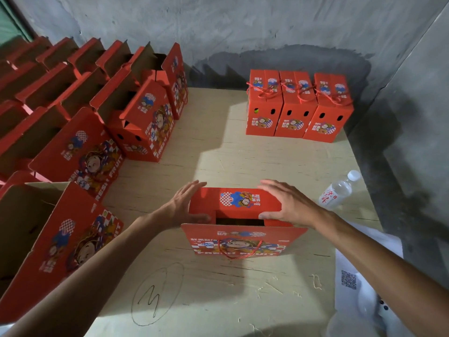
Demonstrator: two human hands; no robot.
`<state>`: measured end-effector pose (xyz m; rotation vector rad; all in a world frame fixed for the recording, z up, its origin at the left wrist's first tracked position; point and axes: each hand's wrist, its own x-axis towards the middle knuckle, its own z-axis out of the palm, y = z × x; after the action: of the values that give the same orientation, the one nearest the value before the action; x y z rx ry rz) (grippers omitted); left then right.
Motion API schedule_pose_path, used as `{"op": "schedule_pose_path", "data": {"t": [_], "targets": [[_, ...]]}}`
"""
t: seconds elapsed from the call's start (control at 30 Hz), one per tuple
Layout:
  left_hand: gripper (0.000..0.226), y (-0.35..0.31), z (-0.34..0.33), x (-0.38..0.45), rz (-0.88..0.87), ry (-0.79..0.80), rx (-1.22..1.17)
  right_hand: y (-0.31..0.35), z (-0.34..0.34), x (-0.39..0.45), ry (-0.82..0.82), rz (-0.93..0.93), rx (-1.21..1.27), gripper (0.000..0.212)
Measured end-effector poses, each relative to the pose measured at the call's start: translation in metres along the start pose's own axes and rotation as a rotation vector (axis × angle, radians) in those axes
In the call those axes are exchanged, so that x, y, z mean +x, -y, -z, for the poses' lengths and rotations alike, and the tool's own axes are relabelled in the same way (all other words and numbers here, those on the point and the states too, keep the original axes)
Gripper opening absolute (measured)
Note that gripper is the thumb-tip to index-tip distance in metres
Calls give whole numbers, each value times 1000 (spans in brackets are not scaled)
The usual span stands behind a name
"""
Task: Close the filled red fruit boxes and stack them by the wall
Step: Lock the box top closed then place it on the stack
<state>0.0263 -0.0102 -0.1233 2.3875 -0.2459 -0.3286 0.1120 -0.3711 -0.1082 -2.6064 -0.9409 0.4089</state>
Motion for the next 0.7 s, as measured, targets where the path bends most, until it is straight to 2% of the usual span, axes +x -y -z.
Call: {"op": "schedule_pose_path", "data": {"t": [0.03,0.1,0.17,0.27,0.33,0.43,0.53,0.7], "targets": [[116,0,-4,2,14,31,-102,-1,-1,0,34,-33,73,88],[119,-1,-16,3,123,26,-349,-5,-9,0,3,-45,124,88],[113,-1,-24,6,226,-46,-400,-2,-21,2,-78,-48,70,88],[108,9,-28,15,148,-75,-392,5,-36,10,-170,-104,-66,96],[109,9,-25,20,170,-68,-365,5,-35,13,-203,-84,-128,99],[106,10,-26,30,219,-53,-223,5,-32,16,-240,-8,-256,99],[93,12,-26,38,183,-87,-78,11,-33,19,-269,-8,-374,95],[97,17,-27,38,143,-108,-56,14,-33,15,-281,-16,-398,93]]}}
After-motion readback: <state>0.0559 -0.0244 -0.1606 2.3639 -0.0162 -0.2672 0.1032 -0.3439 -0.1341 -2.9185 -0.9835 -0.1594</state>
